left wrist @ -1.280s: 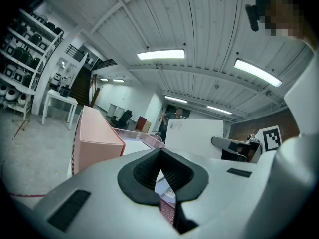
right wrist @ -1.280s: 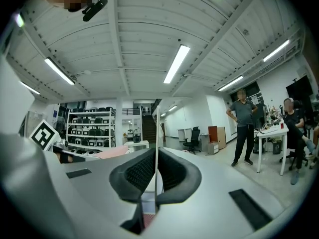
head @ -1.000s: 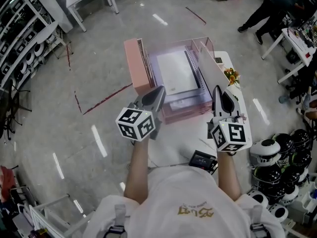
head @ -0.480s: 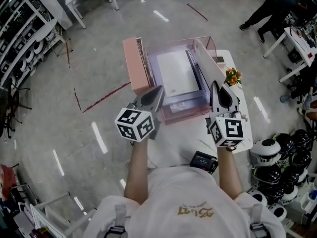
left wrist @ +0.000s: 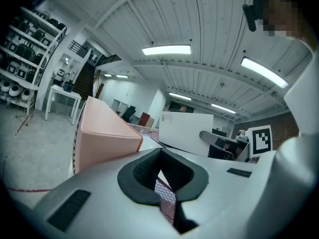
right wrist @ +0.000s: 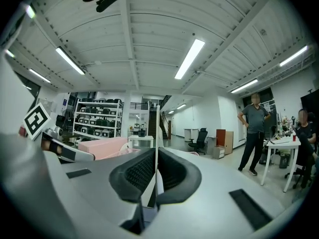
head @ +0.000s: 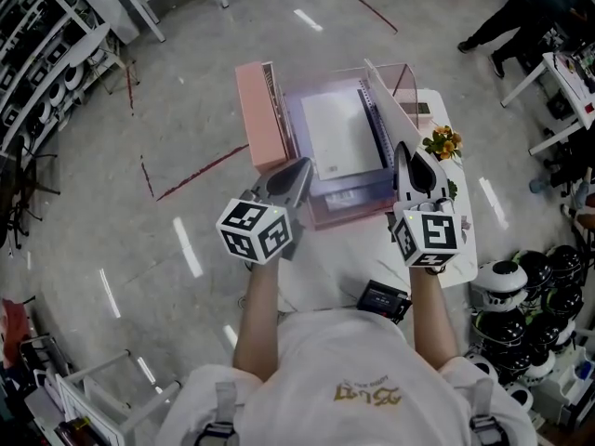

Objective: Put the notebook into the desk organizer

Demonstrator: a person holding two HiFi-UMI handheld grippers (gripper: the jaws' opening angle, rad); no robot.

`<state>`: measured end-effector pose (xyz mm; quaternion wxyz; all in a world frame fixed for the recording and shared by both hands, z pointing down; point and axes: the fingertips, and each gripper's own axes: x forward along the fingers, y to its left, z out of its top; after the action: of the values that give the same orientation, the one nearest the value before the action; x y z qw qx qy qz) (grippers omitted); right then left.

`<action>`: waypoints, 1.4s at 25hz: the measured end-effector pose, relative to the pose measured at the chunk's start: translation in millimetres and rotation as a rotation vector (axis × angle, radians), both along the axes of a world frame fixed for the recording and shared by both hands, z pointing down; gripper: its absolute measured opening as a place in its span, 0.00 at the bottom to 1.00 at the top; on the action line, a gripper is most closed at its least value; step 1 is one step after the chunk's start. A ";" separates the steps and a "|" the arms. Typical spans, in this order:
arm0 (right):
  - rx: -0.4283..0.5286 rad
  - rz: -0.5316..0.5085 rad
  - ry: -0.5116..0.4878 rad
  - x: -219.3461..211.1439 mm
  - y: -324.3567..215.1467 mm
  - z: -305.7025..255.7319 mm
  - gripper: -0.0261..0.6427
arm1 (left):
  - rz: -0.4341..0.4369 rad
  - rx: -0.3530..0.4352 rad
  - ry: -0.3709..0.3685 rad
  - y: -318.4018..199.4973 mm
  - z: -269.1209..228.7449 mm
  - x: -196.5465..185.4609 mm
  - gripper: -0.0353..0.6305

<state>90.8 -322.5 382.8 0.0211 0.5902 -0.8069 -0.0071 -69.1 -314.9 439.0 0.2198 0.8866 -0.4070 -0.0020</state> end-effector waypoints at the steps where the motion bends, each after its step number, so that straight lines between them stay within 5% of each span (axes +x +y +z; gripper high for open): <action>1: -0.001 -0.006 0.003 -2.5 -1.4 0.0 0.07 | -0.001 -0.002 0.001 -0.2 0.7 -0.7 0.08; 35: -0.157 -0.265 0.093 -55.1 -0.4 44.0 0.15 | 0.000 -0.002 0.011 0.6 1.3 -2.7 0.08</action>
<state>35.7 -322.8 426.9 0.1034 0.4741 -0.8740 0.0262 -71.8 -314.2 440.3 0.2229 0.8864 -0.4058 -0.0062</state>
